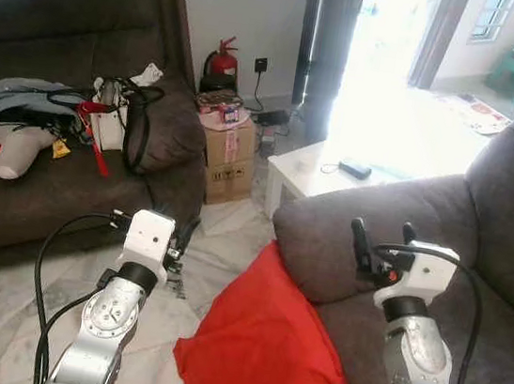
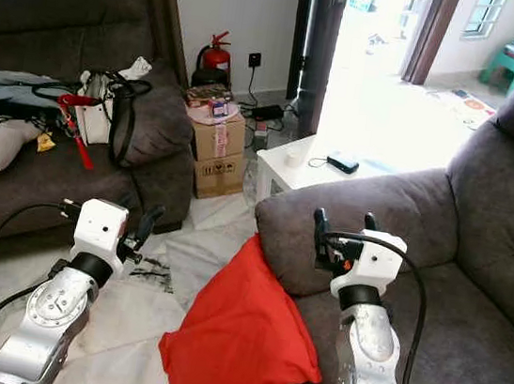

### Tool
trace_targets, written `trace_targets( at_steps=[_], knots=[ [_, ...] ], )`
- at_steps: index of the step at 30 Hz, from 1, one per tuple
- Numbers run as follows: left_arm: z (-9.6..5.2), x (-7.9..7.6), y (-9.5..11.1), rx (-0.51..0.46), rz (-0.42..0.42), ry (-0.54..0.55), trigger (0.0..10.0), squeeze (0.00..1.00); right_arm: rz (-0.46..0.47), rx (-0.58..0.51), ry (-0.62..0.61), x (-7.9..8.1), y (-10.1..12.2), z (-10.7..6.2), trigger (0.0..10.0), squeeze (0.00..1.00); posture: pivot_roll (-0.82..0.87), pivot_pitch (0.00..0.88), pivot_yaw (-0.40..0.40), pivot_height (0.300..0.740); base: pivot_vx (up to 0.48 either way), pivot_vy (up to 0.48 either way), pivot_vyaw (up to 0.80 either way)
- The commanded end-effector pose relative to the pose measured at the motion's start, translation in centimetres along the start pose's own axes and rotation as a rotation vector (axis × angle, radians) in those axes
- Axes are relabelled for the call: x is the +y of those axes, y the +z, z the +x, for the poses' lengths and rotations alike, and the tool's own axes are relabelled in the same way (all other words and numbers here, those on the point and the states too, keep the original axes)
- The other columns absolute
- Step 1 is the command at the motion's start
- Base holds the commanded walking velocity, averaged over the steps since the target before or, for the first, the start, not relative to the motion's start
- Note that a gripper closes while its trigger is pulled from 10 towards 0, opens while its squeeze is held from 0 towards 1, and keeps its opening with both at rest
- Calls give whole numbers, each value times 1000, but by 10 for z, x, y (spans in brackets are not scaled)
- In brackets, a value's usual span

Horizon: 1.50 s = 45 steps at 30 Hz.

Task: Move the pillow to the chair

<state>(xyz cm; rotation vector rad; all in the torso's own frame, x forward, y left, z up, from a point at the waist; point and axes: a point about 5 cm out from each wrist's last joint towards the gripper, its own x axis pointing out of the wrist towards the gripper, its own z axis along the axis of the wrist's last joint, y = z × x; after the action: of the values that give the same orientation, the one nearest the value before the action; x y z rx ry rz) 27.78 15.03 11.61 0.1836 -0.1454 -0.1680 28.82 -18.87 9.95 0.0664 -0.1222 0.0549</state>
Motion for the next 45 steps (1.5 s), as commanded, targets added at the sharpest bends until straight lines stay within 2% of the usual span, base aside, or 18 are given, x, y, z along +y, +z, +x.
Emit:
trace_targets(
  at_steps=[1, 21, 34, 45],
  knots=[
    [-2, 5, -1, -1, 8, 11, 10000, 0, 4, -3, -6, 0, -1, 0, 10000, 0, -39, 3, 74, 740, 0, 0, 0],
    [-1, 2, 0, -14, 1, 10, 10000, 0, 8, 27, -13, -1, -2, 4, 10000, 0, -37, 11, 68, 740, 0, 0, 0],
    [1, 2, 1, -17, 0, 15, 10000, 0, -1, 24, 25, 7, -1, 6, 10000, 0, -40, 22, 62, 662, 0, 0, 0],
    [0, 3, 1, -16, 1, 24, 10000, 0, -9, 32, 34, 7, 0, 7, 10000, 0, -40, 27, 55, 662, 0, 0, 0]
  ],
)
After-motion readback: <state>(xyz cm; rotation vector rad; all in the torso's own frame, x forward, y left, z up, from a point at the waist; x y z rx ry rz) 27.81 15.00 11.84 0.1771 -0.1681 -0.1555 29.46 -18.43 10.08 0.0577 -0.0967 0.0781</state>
